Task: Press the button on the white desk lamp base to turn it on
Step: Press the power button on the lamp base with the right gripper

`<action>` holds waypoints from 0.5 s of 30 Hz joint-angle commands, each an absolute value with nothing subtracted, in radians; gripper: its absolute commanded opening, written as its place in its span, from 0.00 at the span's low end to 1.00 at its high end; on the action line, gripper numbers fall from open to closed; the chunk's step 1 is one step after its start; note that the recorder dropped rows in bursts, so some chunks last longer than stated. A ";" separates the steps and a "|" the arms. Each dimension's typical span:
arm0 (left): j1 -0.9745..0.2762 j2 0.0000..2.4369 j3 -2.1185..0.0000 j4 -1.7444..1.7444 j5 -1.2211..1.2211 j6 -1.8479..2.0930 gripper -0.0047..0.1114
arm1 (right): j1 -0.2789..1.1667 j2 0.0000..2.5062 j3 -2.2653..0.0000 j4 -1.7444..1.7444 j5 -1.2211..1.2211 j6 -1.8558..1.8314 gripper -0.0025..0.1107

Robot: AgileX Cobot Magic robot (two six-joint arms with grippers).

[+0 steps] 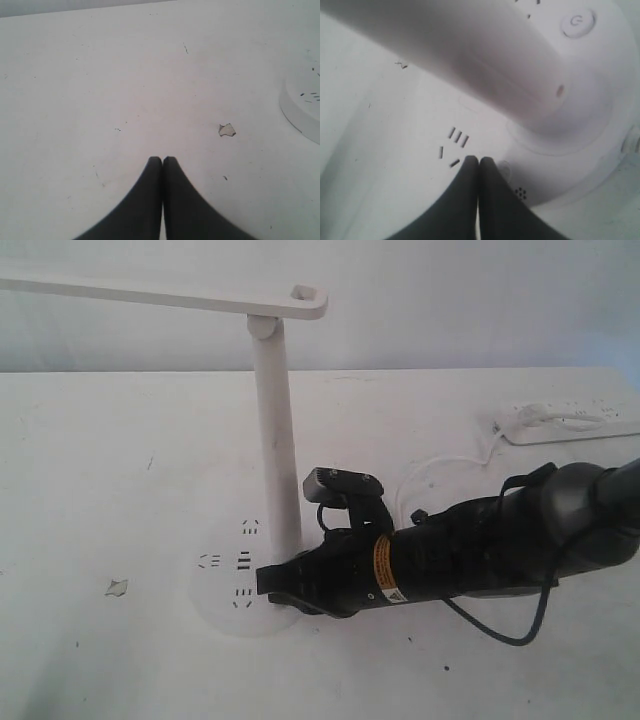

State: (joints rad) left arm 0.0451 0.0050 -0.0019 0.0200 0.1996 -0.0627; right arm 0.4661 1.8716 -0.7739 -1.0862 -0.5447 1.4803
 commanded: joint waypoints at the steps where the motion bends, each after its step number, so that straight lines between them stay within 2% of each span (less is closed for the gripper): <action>1: 0.047 0.012 0.000 0.016 0.197 -0.063 0.04 | 0.469 1.873 -0.778 -1.093 -0.512 1.477 0.02; 15: 0.047 0.012 0.000 0.016 0.197 -0.063 0.04 | 0.469 1.863 -0.832 -1.096 -0.527 1.475 0.02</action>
State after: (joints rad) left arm 0.0451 0.0050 -0.0019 0.0200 0.1996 -0.0627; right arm 0.4684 1.8716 -0.8121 -1.0862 -0.5278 1.4803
